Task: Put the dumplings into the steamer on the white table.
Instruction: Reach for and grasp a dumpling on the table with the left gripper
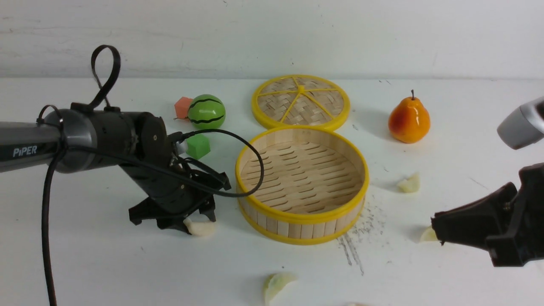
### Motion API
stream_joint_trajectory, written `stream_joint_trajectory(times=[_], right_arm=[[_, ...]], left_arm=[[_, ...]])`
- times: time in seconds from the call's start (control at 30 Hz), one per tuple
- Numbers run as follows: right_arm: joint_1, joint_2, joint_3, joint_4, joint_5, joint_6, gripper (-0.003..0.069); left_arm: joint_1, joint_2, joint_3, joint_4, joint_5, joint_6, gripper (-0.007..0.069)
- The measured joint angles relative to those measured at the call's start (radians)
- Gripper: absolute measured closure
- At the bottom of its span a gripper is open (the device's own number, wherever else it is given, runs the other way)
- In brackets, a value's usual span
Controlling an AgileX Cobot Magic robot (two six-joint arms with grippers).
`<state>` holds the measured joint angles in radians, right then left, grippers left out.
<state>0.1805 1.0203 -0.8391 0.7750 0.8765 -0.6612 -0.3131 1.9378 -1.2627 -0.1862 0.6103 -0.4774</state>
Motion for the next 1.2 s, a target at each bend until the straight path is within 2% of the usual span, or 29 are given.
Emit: stream_joint_trajectory(times=[0.07,0.13,0.2,0.23,0.43,0.5,0.63,0.7,0.77,1.0,1.07,1.17,1.2], right_arm=[[0.0,0.0,0.0,0.0,0.0,0.0,0.065],[0.0,0.0,0.0,0.0,0.0,0.0,0.0648],[0.0,0.0,0.0,0.0,0.0,0.0,0.0647],[0.0,0.0,0.0,0.0,0.0,0.0,0.0647],[0.0,0.0,0.0,0.0,0.004,0.0,0.0642],[0.0,0.0,0.0,0.0,0.007,0.0,0.0639],[0.0,0.0,0.0,0.001,0.011,0.0,0.0639],[0.0,0.0,0.0,0.001,0.012,-0.003,0.0636],[0.0,0.0,0.0,0.001,0.012,-0.003,0.0634],[0.0,0.0,0.0,0.003,0.012,-0.003,0.0625],[0.0,0.0,0.0,0.005,0.012,-0.003,0.0624],[0.0,0.0,0.0,0.006,0.011,-0.003,0.062],[0.0,0.0,0.0,0.006,0.011,-0.003,0.0618]], left_arm=[[0.0,0.0,-0.025,0.001,0.039,0.035,0.0348],[0.0,0.001,-0.054,0.002,0.087,0.068,0.0548],[0.0,-0.005,-0.087,0.003,0.109,0.088,0.0628],[0.0,-0.007,-0.095,0.003,0.113,0.091,0.0638],[0.0,-0.052,-0.226,0.027,0.208,0.148,0.0638],[0.0,-0.062,-0.262,0.044,0.276,0.23,0.0638],[-0.001,-0.085,-0.26,0.045,0.354,0.436,0.0638],[-0.006,-0.127,-0.225,0.043,0.412,0.669,0.0638],[-0.011,-0.155,-0.196,0.025,0.439,0.766,0.0638],[-0.032,-0.15,-0.172,0.026,0.44,0.856,0.0632],[-0.048,-0.144,-0.172,0.034,0.431,0.869,0.0613],[-0.095,-0.12,-0.172,0.058,0.391,0.884,0.0486],[-0.108,-0.106,-0.172,0.068,0.374,0.887,0.0419]])
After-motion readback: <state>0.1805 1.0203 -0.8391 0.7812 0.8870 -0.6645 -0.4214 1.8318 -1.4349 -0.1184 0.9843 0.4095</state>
